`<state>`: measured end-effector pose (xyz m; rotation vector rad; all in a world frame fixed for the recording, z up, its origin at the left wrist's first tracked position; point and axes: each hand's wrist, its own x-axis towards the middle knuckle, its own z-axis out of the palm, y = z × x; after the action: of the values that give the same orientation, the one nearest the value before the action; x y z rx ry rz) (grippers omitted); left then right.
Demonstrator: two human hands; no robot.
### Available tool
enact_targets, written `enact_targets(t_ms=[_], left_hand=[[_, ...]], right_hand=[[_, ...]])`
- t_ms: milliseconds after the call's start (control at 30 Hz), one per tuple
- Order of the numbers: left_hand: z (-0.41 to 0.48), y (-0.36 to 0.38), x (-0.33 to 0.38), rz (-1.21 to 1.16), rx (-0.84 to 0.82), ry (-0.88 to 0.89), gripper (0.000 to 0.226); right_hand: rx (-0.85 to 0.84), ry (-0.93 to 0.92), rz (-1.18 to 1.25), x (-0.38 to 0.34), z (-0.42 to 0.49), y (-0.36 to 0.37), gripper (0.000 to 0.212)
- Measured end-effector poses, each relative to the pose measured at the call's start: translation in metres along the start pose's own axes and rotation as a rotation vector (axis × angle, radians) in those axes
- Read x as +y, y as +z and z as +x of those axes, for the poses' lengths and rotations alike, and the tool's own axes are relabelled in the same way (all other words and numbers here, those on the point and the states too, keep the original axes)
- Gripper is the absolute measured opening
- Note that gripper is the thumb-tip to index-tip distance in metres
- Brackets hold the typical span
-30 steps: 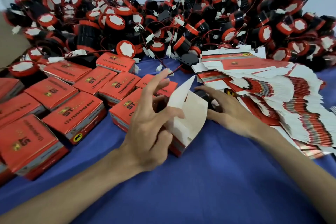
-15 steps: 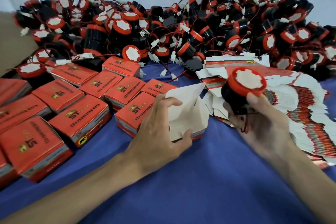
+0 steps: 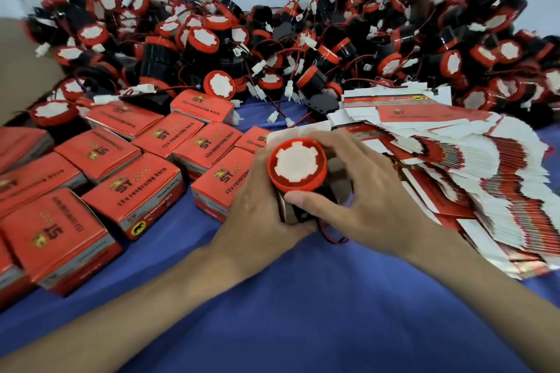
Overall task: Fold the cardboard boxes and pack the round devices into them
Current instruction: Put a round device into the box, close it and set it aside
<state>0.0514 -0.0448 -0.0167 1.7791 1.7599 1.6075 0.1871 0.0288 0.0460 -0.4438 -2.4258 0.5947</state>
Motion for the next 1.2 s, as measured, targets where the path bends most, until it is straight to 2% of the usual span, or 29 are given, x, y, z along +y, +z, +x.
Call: enact_targets(t_ms=[100,267,333,467,567,700,767,867,1000,1100,1200], left_hand=[[-0.002,0.001,0.002,-0.002,0.020,-0.020,0.081],[0.001,0.002,0.003,-0.037,0.027,-0.062,0.067],[0.000,0.002,0.002,-0.026,0.015,-0.053,0.067],[0.000,0.002,0.001,-0.037,-0.025,-0.069,0.072],[0.001,0.002,0.000,-0.011,-0.060,-0.052,0.075],[-0.001,0.002,0.001,-0.007,-0.058,-0.073,0.065],[-0.002,0.003,0.000,0.000,-0.075,-0.116,0.060],[-0.003,0.002,-0.001,0.018,-0.073,-0.118,0.055],[-0.003,0.001,0.000,0.048,-0.086,-0.068,0.048],[-0.002,0.001,0.001,0.060,-0.095,-0.041,0.048],[-0.002,0.000,0.001,0.048,-0.101,-0.006,0.054]], right_hand=[[-0.098,-0.005,-0.248,0.005,-0.003,-0.001,0.064],[-0.325,-0.063,-0.314,0.011,0.011,-0.019,0.050],[-0.361,-0.058,-0.366,0.013,0.014,-0.030,0.051],[-0.402,-0.083,-0.528,0.014,0.012,-0.038,0.069],[-0.424,-0.190,-0.649,0.010,0.012,-0.033,0.062],[-0.424,-0.294,-0.616,0.010,0.016,-0.033,0.050],[-0.470,-0.276,-0.578,0.014,0.015,-0.031,0.049],[-0.452,-0.204,-0.453,0.013,0.012,-0.036,0.052],[-0.571,-0.083,-0.465,0.009,0.012,-0.038,0.058],[-0.604,-0.042,-0.516,0.006,0.014,-0.037,0.052],[-0.626,-0.022,-0.628,0.006,0.017,-0.040,0.036]])
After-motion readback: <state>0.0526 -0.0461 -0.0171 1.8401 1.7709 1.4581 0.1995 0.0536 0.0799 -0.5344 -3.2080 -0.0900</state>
